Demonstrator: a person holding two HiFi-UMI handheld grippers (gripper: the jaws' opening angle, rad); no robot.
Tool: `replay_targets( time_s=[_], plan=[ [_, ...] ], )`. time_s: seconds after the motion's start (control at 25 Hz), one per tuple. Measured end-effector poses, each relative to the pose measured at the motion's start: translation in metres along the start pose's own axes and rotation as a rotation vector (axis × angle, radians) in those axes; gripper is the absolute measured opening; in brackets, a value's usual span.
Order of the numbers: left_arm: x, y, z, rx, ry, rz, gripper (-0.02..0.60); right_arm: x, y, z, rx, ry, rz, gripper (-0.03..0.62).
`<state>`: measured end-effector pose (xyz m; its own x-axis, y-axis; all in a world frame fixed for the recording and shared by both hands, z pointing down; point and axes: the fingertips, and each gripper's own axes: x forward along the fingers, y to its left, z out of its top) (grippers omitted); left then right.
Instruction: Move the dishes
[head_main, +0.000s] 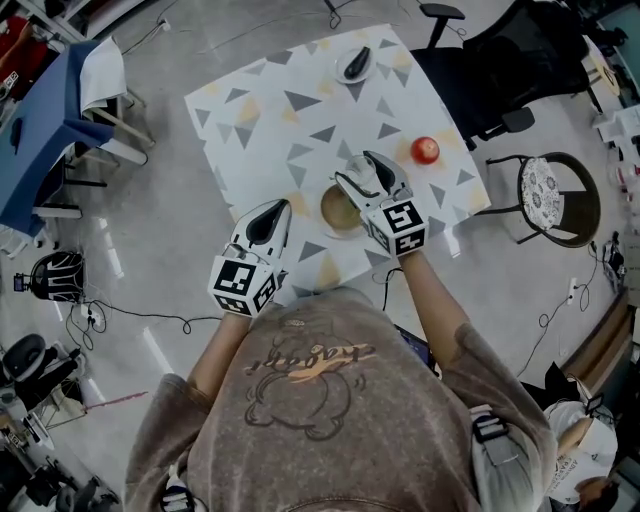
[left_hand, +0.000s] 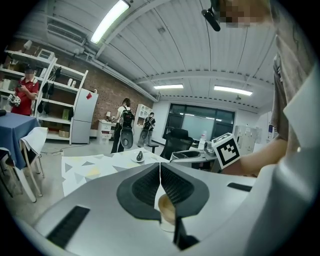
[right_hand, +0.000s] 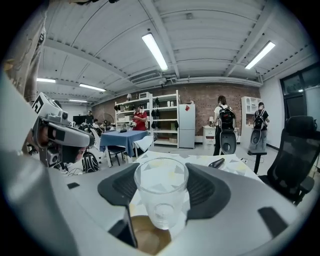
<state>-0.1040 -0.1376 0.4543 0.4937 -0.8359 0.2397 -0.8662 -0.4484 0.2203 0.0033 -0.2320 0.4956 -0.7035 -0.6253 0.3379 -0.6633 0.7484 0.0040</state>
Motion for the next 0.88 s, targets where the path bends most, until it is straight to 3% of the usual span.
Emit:
replay_targets(
  time_s=[0.36, 0.88],
  plan=[
    [0.007, 0.0, -0.002, -0.007, 0.011, -0.012, 0.02, 0.011, -0.04, 0.012, 0.018, -0.009, -0.051, 0.287],
    [0.014, 0.005, -0.009, -0.007, 0.04, -0.014, 0.02, 0.04, -0.078, -0.035, 0.048, 0.048, -0.101, 0.287]
  ],
)
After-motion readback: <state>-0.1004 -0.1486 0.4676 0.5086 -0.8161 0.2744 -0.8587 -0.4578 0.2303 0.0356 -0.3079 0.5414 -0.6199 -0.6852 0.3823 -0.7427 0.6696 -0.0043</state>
